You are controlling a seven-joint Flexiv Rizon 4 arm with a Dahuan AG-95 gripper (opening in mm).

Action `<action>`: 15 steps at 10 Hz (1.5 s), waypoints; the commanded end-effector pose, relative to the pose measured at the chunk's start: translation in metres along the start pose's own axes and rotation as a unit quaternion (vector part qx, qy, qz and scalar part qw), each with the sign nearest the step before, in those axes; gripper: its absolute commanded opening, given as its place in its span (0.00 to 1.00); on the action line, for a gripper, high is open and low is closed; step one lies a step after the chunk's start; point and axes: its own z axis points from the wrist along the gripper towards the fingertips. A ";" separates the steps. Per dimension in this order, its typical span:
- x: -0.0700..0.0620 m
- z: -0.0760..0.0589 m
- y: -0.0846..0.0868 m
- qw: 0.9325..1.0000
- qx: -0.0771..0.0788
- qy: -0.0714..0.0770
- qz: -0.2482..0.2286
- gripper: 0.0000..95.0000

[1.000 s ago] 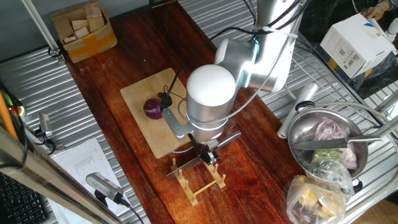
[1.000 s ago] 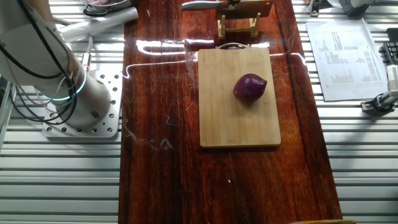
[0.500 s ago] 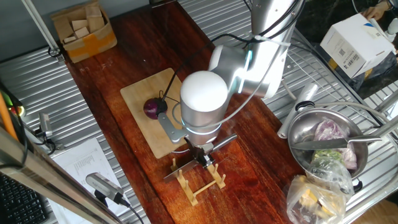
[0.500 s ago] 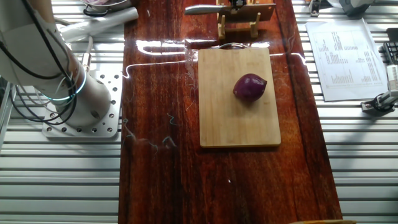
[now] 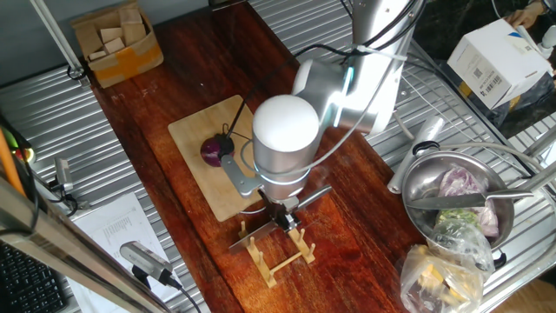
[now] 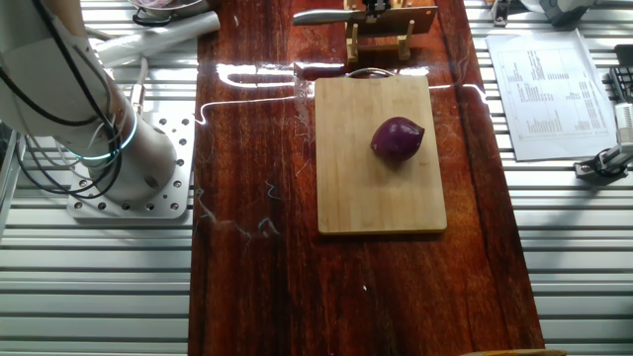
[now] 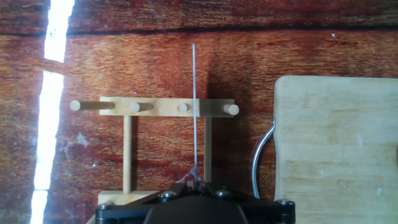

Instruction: Chop the onions

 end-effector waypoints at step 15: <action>0.007 0.005 -0.010 1.000 0.000 -0.008 -0.001 0.00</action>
